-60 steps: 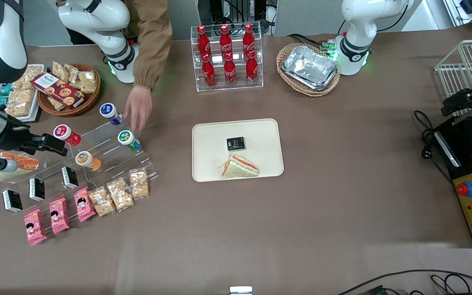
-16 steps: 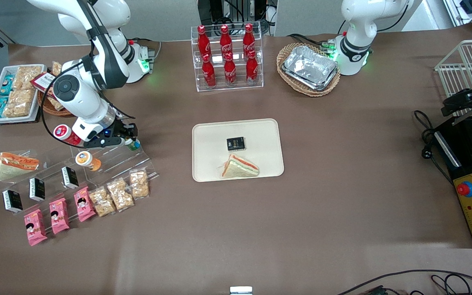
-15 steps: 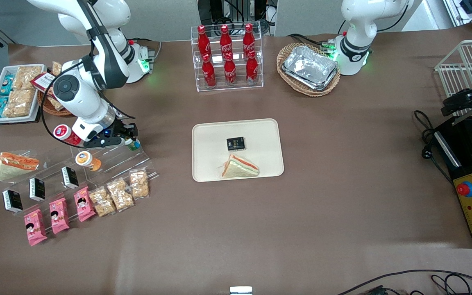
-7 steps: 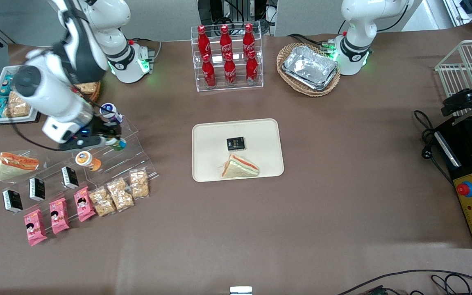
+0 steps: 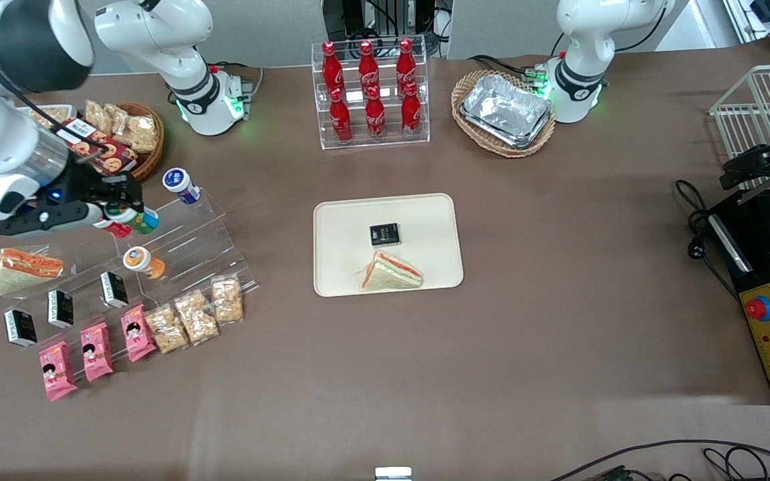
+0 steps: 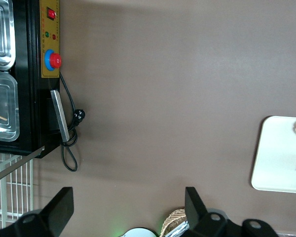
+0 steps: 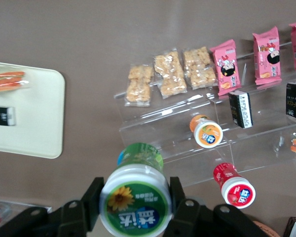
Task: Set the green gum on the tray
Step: 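Lift the gum bottle up off the rack with the right gripper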
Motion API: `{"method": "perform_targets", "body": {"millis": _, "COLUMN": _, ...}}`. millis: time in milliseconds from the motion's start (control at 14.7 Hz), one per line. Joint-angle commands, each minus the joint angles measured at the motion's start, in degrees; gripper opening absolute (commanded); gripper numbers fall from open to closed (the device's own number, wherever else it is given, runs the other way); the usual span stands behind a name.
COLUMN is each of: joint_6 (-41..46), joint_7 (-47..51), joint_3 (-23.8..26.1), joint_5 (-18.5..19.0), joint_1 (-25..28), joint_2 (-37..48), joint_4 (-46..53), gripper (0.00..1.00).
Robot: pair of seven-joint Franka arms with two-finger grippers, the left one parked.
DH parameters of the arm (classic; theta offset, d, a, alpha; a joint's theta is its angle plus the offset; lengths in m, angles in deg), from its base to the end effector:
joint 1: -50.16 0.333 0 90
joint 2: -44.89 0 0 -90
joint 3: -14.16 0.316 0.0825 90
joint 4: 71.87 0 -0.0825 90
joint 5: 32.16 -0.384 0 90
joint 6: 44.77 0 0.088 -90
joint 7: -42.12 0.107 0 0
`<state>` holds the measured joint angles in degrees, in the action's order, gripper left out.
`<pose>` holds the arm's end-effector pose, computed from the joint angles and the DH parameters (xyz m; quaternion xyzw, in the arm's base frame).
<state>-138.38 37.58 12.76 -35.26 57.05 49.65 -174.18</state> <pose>0.5251 0.0555 0.5734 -0.9954 -0.0848 0.0346 0.0276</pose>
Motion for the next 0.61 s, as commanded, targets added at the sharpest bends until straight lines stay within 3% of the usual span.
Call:
{"method": "perform_targets", "body": {"millis": 0, "joint_6": 5.45, "joint_7": 0.49, "joint_3": 0.69, "joint_5": -5.14, "joint_1": 0.48, "joint_2": -5.46, "joint_4": 8.01, "gripper": 0.15}}
{"method": "perform_targets", "body": {"millis": 272, "joint_6": 3.44, "joint_7": 12.6, "joint_3": 5.68, "joint_5": -5.51, "joint_1": 6.28, "joint_2": -5.98, "joint_4": 5.12, "gripper": 0.14}}
{"method": "perform_targets", "body": {"millis": 544, "joint_6": -13.4, "joint_7": 23.94, "joint_3": 14.12, "joint_5": -5.51, "joint_1": 9.89, "joint_2": -7.74, "joint_4": -6.47, "gripper": 0.08}}
